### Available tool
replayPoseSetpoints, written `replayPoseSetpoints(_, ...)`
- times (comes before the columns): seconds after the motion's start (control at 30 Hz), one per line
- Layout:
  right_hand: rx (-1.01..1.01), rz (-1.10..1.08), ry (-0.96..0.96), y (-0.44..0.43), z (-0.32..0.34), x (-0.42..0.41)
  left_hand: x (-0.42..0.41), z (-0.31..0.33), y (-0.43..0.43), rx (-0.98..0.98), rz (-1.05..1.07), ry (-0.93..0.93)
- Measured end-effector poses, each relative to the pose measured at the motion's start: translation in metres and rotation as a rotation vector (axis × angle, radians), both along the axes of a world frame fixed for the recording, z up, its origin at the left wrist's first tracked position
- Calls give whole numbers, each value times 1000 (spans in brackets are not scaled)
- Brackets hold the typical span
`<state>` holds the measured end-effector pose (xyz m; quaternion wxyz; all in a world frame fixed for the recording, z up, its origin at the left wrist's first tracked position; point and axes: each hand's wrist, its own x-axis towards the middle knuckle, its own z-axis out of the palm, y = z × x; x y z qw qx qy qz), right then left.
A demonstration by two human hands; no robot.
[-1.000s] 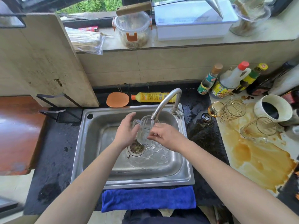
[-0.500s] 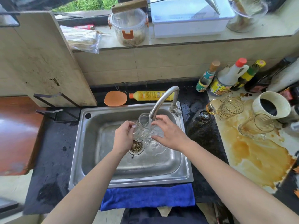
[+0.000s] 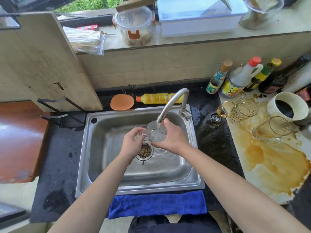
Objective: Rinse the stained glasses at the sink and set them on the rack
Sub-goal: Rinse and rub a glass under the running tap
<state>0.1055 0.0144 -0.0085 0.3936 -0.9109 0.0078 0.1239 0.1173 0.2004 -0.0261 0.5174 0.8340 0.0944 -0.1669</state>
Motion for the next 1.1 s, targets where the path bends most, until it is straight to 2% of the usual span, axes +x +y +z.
replayPoseSetpoints(0.13,21,-36,-11,5,-2,-4,1,2,1,44,-11,27)
replayPoseSetpoints(0.3,54,26,131,10,-1,1,-2,0,8,47,-24,108)
replayPoseSetpoints(0.43,105,-105,63,7,5,-1,4,6,10,-87,43,112)
replayPoseSetpoints(0.5,85,-144,18,7,5,-6,9,8,9,-102,13,116)
replayPoseSetpoints(0.7,46,-63,70,9,3,-15,7,8,8,-59,-59,159)
replayPoseSetpoints(0.83,106,-143,-11,16,0,-16,7,13,4,-101,-34,157)
replayPoseSetpoints(0.9,88,-169,-48,18,-3,-20,9,12,2,-49,-67,141)
replayPoseSetpoints(1.0,75,-153,42,16,-3,-19,7,8,3,27,-114,152)
replayPoseSetpoints(1.1,142,-188,43,16,-4,-20,4,12,4,-28,-66,173)
